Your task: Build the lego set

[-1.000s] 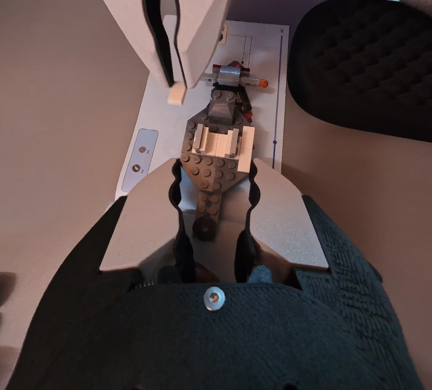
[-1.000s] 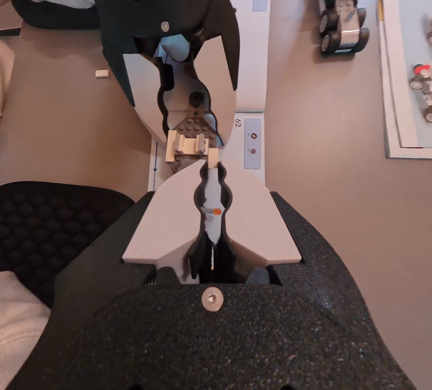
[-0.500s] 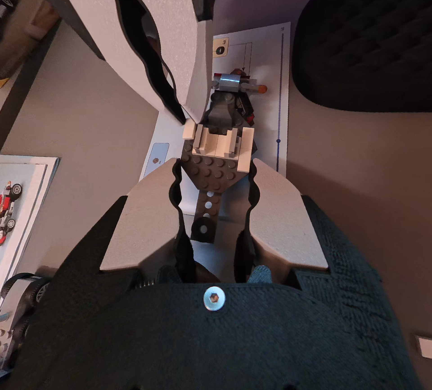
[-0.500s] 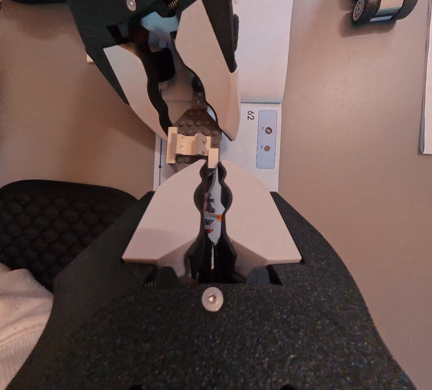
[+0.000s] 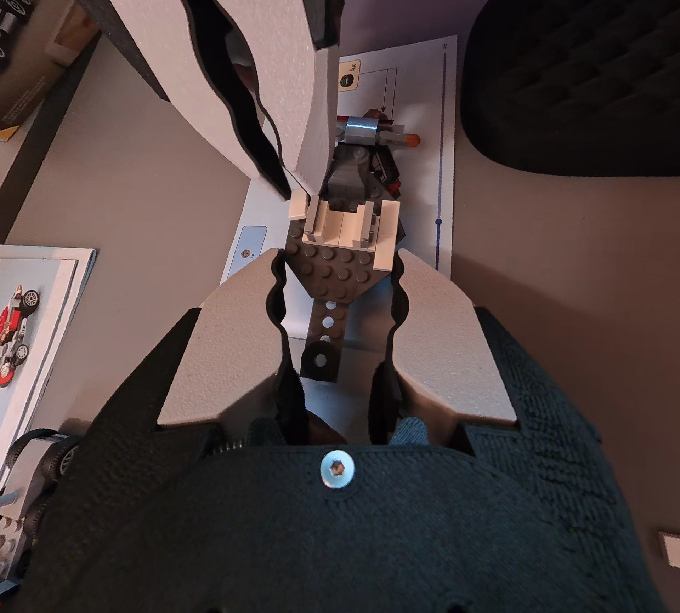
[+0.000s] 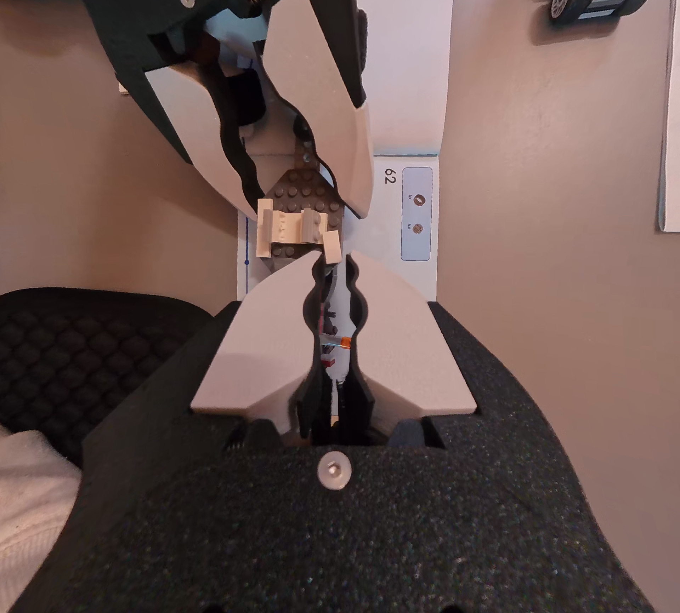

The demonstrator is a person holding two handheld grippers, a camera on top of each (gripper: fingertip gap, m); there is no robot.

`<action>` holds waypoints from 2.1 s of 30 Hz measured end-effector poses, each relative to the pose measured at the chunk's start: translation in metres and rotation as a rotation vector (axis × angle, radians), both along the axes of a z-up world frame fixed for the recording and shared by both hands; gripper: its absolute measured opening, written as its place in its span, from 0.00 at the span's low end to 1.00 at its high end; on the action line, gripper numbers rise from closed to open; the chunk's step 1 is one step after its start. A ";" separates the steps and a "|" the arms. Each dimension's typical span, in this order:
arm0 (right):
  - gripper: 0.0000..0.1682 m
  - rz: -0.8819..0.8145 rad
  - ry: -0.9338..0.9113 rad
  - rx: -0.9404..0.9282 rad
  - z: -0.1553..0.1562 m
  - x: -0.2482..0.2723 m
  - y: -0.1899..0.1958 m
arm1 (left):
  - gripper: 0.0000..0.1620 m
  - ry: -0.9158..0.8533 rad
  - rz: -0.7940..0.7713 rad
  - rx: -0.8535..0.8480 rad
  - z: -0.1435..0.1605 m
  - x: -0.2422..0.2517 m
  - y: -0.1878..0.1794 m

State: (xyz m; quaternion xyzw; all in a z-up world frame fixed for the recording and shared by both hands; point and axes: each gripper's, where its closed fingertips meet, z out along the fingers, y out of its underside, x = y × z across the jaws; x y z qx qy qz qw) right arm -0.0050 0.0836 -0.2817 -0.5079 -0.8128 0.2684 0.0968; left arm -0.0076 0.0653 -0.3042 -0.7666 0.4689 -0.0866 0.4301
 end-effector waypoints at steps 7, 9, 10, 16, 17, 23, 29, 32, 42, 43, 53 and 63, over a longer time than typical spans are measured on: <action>0.07 -0.010 0.021 -0.063 0.003 -0.001 -0.002 | 0.34 -0.002 0.000 -0.001 0.000 0.000 0.000; 0.08 -0.021 0.031 -0.101 0.005 -0.001 -0.003 | 0.34 -0.001 0.000 0.000 0.000 0.000 0.000; 0.08 -0.028 0.042 -0.124 0.007 -0.001 -0.003 | 0.34 -0.001 0.000 0.001 0.000 0.000 0.000; 0.21 -0.168 0.111 -0.530 0.019 -0.008 0.003 | 0.34 0.004 0.002 0.012 0.000 0.000 0.001; 0.21 -0.184 0.107 -0.592 0.017 -0.008 0.004 | 0.34 0.005 0.002 0.014 0.000 0.000 0.001; 0.17 -0.233 0.051 -0.784 0.007 -0.007 0.001 | 0.34 0.010 0.001 0.024 0.001 0.000 0.002; 0.10 -0.233 -0.028 -0.791 -0.002 -0.006 -0.004 | 0.34 0.014 0.000 0.027 0.001 0.000 0.002; 0.06 -0.213 -0.019 -0.795 0.000 -0.006 -0.005 | 0.34 0.014 0.002 0.027 0.001 0.000 0.002; 0.05 -0.202 -0.111 -0.827 -0.001 -0.005 -0.006 | 0.34 0.032 -0.008 0.049 0.002 0.000 0.002; 0.05 -0.207 -0.135 -0.826 -0.002 -0.005 -0.006 | 0.34 0.033 -0.010 0.050 0.002 0.000 0.002; 0.04 -0.193 -0.159 -0.877 -0.001 -0.003 -0.008 | 0.36 -0.033 -0.037 -0.044 0.004 -0.001 -0.005; 0.04 -0.154 -0.141 -0.843 0.001 -0.001 -0.011 | 0.12 -0.550 0.046 -0.570 0.031 -0.002 0.008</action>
